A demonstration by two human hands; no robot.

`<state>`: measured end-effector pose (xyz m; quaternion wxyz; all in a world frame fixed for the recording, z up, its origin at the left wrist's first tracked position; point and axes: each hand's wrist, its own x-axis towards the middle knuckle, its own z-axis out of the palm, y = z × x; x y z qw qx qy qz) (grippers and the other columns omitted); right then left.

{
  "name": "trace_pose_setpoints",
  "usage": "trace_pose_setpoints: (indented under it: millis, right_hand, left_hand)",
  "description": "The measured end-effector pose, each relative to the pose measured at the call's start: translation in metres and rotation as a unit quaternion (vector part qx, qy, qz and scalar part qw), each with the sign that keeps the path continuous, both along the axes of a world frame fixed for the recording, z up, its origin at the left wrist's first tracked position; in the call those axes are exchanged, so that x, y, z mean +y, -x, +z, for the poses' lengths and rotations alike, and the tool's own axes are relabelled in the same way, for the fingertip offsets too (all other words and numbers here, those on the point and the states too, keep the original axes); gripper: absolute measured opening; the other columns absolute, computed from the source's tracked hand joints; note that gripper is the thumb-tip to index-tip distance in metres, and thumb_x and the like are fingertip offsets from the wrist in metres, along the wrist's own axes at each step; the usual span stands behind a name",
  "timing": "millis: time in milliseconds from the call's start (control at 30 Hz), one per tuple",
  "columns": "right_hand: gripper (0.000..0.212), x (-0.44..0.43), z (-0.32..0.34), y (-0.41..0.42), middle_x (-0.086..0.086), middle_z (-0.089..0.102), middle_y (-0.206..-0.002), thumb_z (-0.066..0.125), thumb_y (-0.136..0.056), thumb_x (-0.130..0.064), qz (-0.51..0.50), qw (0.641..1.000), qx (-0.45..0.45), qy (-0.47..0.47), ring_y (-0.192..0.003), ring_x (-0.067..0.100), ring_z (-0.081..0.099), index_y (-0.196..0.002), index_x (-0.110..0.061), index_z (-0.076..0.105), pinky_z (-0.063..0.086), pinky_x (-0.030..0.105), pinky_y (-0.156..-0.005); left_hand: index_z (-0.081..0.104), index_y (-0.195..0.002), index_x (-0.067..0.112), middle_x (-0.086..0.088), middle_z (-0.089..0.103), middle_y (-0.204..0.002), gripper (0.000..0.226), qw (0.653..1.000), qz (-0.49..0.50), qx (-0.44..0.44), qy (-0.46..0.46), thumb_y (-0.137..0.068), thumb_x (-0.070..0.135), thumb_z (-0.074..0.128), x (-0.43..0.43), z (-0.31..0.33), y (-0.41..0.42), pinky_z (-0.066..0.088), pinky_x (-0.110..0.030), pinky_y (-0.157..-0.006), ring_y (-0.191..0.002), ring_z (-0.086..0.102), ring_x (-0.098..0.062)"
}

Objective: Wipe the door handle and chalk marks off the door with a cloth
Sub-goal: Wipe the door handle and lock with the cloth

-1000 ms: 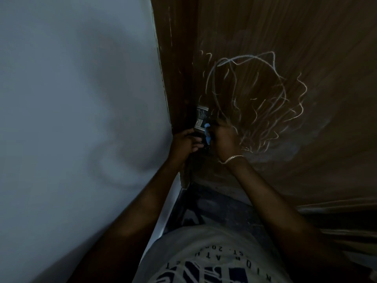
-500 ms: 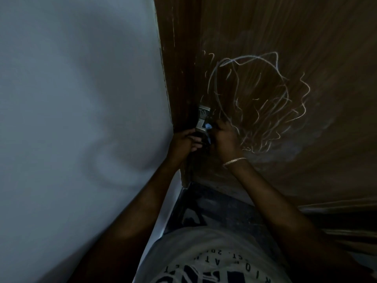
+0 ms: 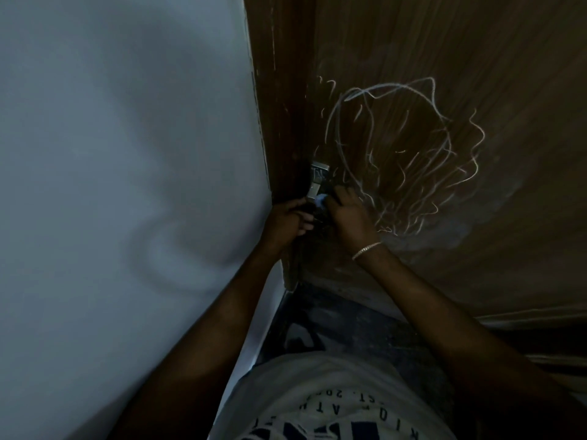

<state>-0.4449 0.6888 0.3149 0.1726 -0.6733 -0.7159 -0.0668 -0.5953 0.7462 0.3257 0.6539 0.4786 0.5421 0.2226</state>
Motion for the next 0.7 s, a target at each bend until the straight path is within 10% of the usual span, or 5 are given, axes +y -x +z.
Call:
trace_pose_setpoints:
  millis: [700]
  right_hand:
    - [0.036,-0.026,-0.006,-0.020,0.016,0.061,-0.117,0.073,-0.078,0.001,-0.034,0.999,-0.008,-0.040,-0.101,0.032,0.055,-0.113,-0.001,0.066,0.055,0.041,-0.076]
  left_hand:
    - [0.056,-0.138,0.009,-0.006,0.069,-0.094,0.046,1.000,-0.020,0.002,-0.005,-0.097,-0.008,0.047,0.010,-0.004,0.005,0.052,-0.025,-0.072,-0.080,0.065,-0.017]
